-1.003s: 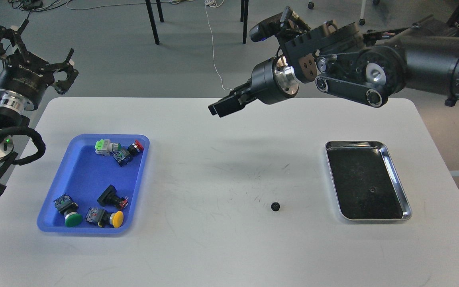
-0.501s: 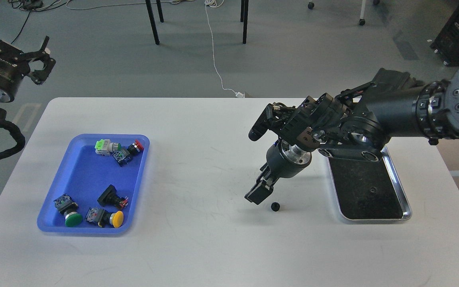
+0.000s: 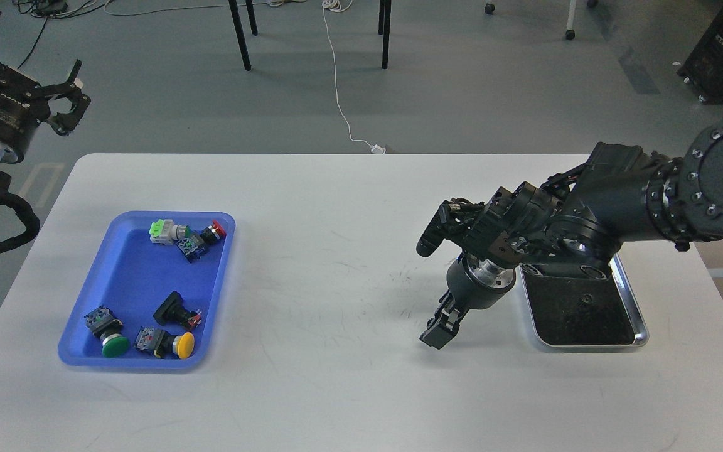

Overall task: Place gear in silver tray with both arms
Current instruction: 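Lower the right gripper onto the black gear and grasp it, then carry the gear into the silver tray and open the right gripper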

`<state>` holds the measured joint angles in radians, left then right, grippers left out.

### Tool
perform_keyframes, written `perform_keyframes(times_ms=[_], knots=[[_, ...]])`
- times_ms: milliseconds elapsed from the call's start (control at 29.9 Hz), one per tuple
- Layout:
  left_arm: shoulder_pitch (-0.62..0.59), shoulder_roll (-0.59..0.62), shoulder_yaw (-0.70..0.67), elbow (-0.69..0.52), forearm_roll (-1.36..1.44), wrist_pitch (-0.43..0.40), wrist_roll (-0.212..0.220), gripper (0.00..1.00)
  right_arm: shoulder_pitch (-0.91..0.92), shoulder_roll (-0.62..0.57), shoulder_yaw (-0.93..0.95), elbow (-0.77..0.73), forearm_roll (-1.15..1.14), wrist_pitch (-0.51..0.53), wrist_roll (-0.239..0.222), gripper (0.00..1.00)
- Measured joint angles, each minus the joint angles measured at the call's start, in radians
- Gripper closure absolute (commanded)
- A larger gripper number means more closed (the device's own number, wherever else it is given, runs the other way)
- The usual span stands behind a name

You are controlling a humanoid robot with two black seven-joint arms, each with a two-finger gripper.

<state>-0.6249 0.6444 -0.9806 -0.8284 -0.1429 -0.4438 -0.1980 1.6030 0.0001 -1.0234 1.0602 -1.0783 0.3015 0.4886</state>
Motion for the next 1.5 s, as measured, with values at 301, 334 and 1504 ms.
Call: perform_keyframes(times_ms=[301, 334, 1504], knots=[[0.001, 0.007, 0.0, 0.0, 0.002, -0.002, 0.0, 0.02, -0.029, 0.0, -0.003, -0.009, -0.005, -0.068, 0.0, 0.39], [0.001, 0.007, 0.0, 0.0, 0.002, -0.002, 0.0, 0.02, -0.029, 0.0, -0.003, -0.01, -0.005, -0.069, 0.0, 0.4], [0.013, 0.032, 0.0, 0.003, 0.006, 0.0, 0.0, 0.02, 0.073, -0.019, -0.051, -0.054, -0.049, -0.163, 0.0, 0.88]])
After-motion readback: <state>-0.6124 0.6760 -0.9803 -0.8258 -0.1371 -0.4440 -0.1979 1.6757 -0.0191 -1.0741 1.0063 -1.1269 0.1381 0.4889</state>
